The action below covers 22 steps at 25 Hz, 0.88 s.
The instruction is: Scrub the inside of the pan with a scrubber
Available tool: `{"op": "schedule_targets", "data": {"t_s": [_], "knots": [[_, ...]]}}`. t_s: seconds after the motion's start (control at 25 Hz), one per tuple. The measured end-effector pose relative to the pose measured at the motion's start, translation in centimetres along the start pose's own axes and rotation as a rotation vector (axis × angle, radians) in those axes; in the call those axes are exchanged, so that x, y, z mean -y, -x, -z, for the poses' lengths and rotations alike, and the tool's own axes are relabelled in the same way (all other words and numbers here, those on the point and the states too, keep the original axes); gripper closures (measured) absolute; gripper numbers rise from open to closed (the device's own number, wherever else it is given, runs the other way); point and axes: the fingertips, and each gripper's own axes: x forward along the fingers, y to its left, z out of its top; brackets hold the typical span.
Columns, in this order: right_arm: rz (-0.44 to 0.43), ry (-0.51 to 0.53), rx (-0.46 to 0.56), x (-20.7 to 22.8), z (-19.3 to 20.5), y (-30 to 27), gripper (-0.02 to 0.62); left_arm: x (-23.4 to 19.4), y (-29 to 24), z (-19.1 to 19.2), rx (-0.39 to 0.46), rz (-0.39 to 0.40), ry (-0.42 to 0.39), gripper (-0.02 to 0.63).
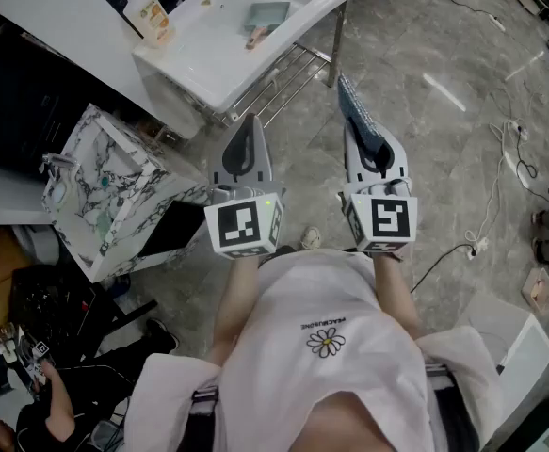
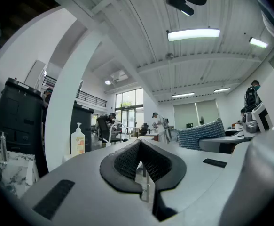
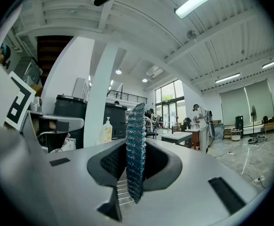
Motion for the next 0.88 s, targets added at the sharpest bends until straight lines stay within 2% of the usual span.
{"op": "schedule_targets", "data": {"t_s": [0.4,0.6,0.88], "knots": [[0.024,-0.041,-0.036,0.9,1.0,-0.7,0.541,-1.0,-0.7,0.1,0.002,-0.010,0.019,0.591],[0.024,-0.074,0.014,1.6,1.0,-1.3,0.540,-1.2,-1.3,0.4,-0.005,-0.009,0.021,0.591],[0.038,-0.104,-0.011,2.2,1.9,-3.2,0.540,-2.8,-2.5,0.8,-0.010,-0.032,0.051,0.591]]}}
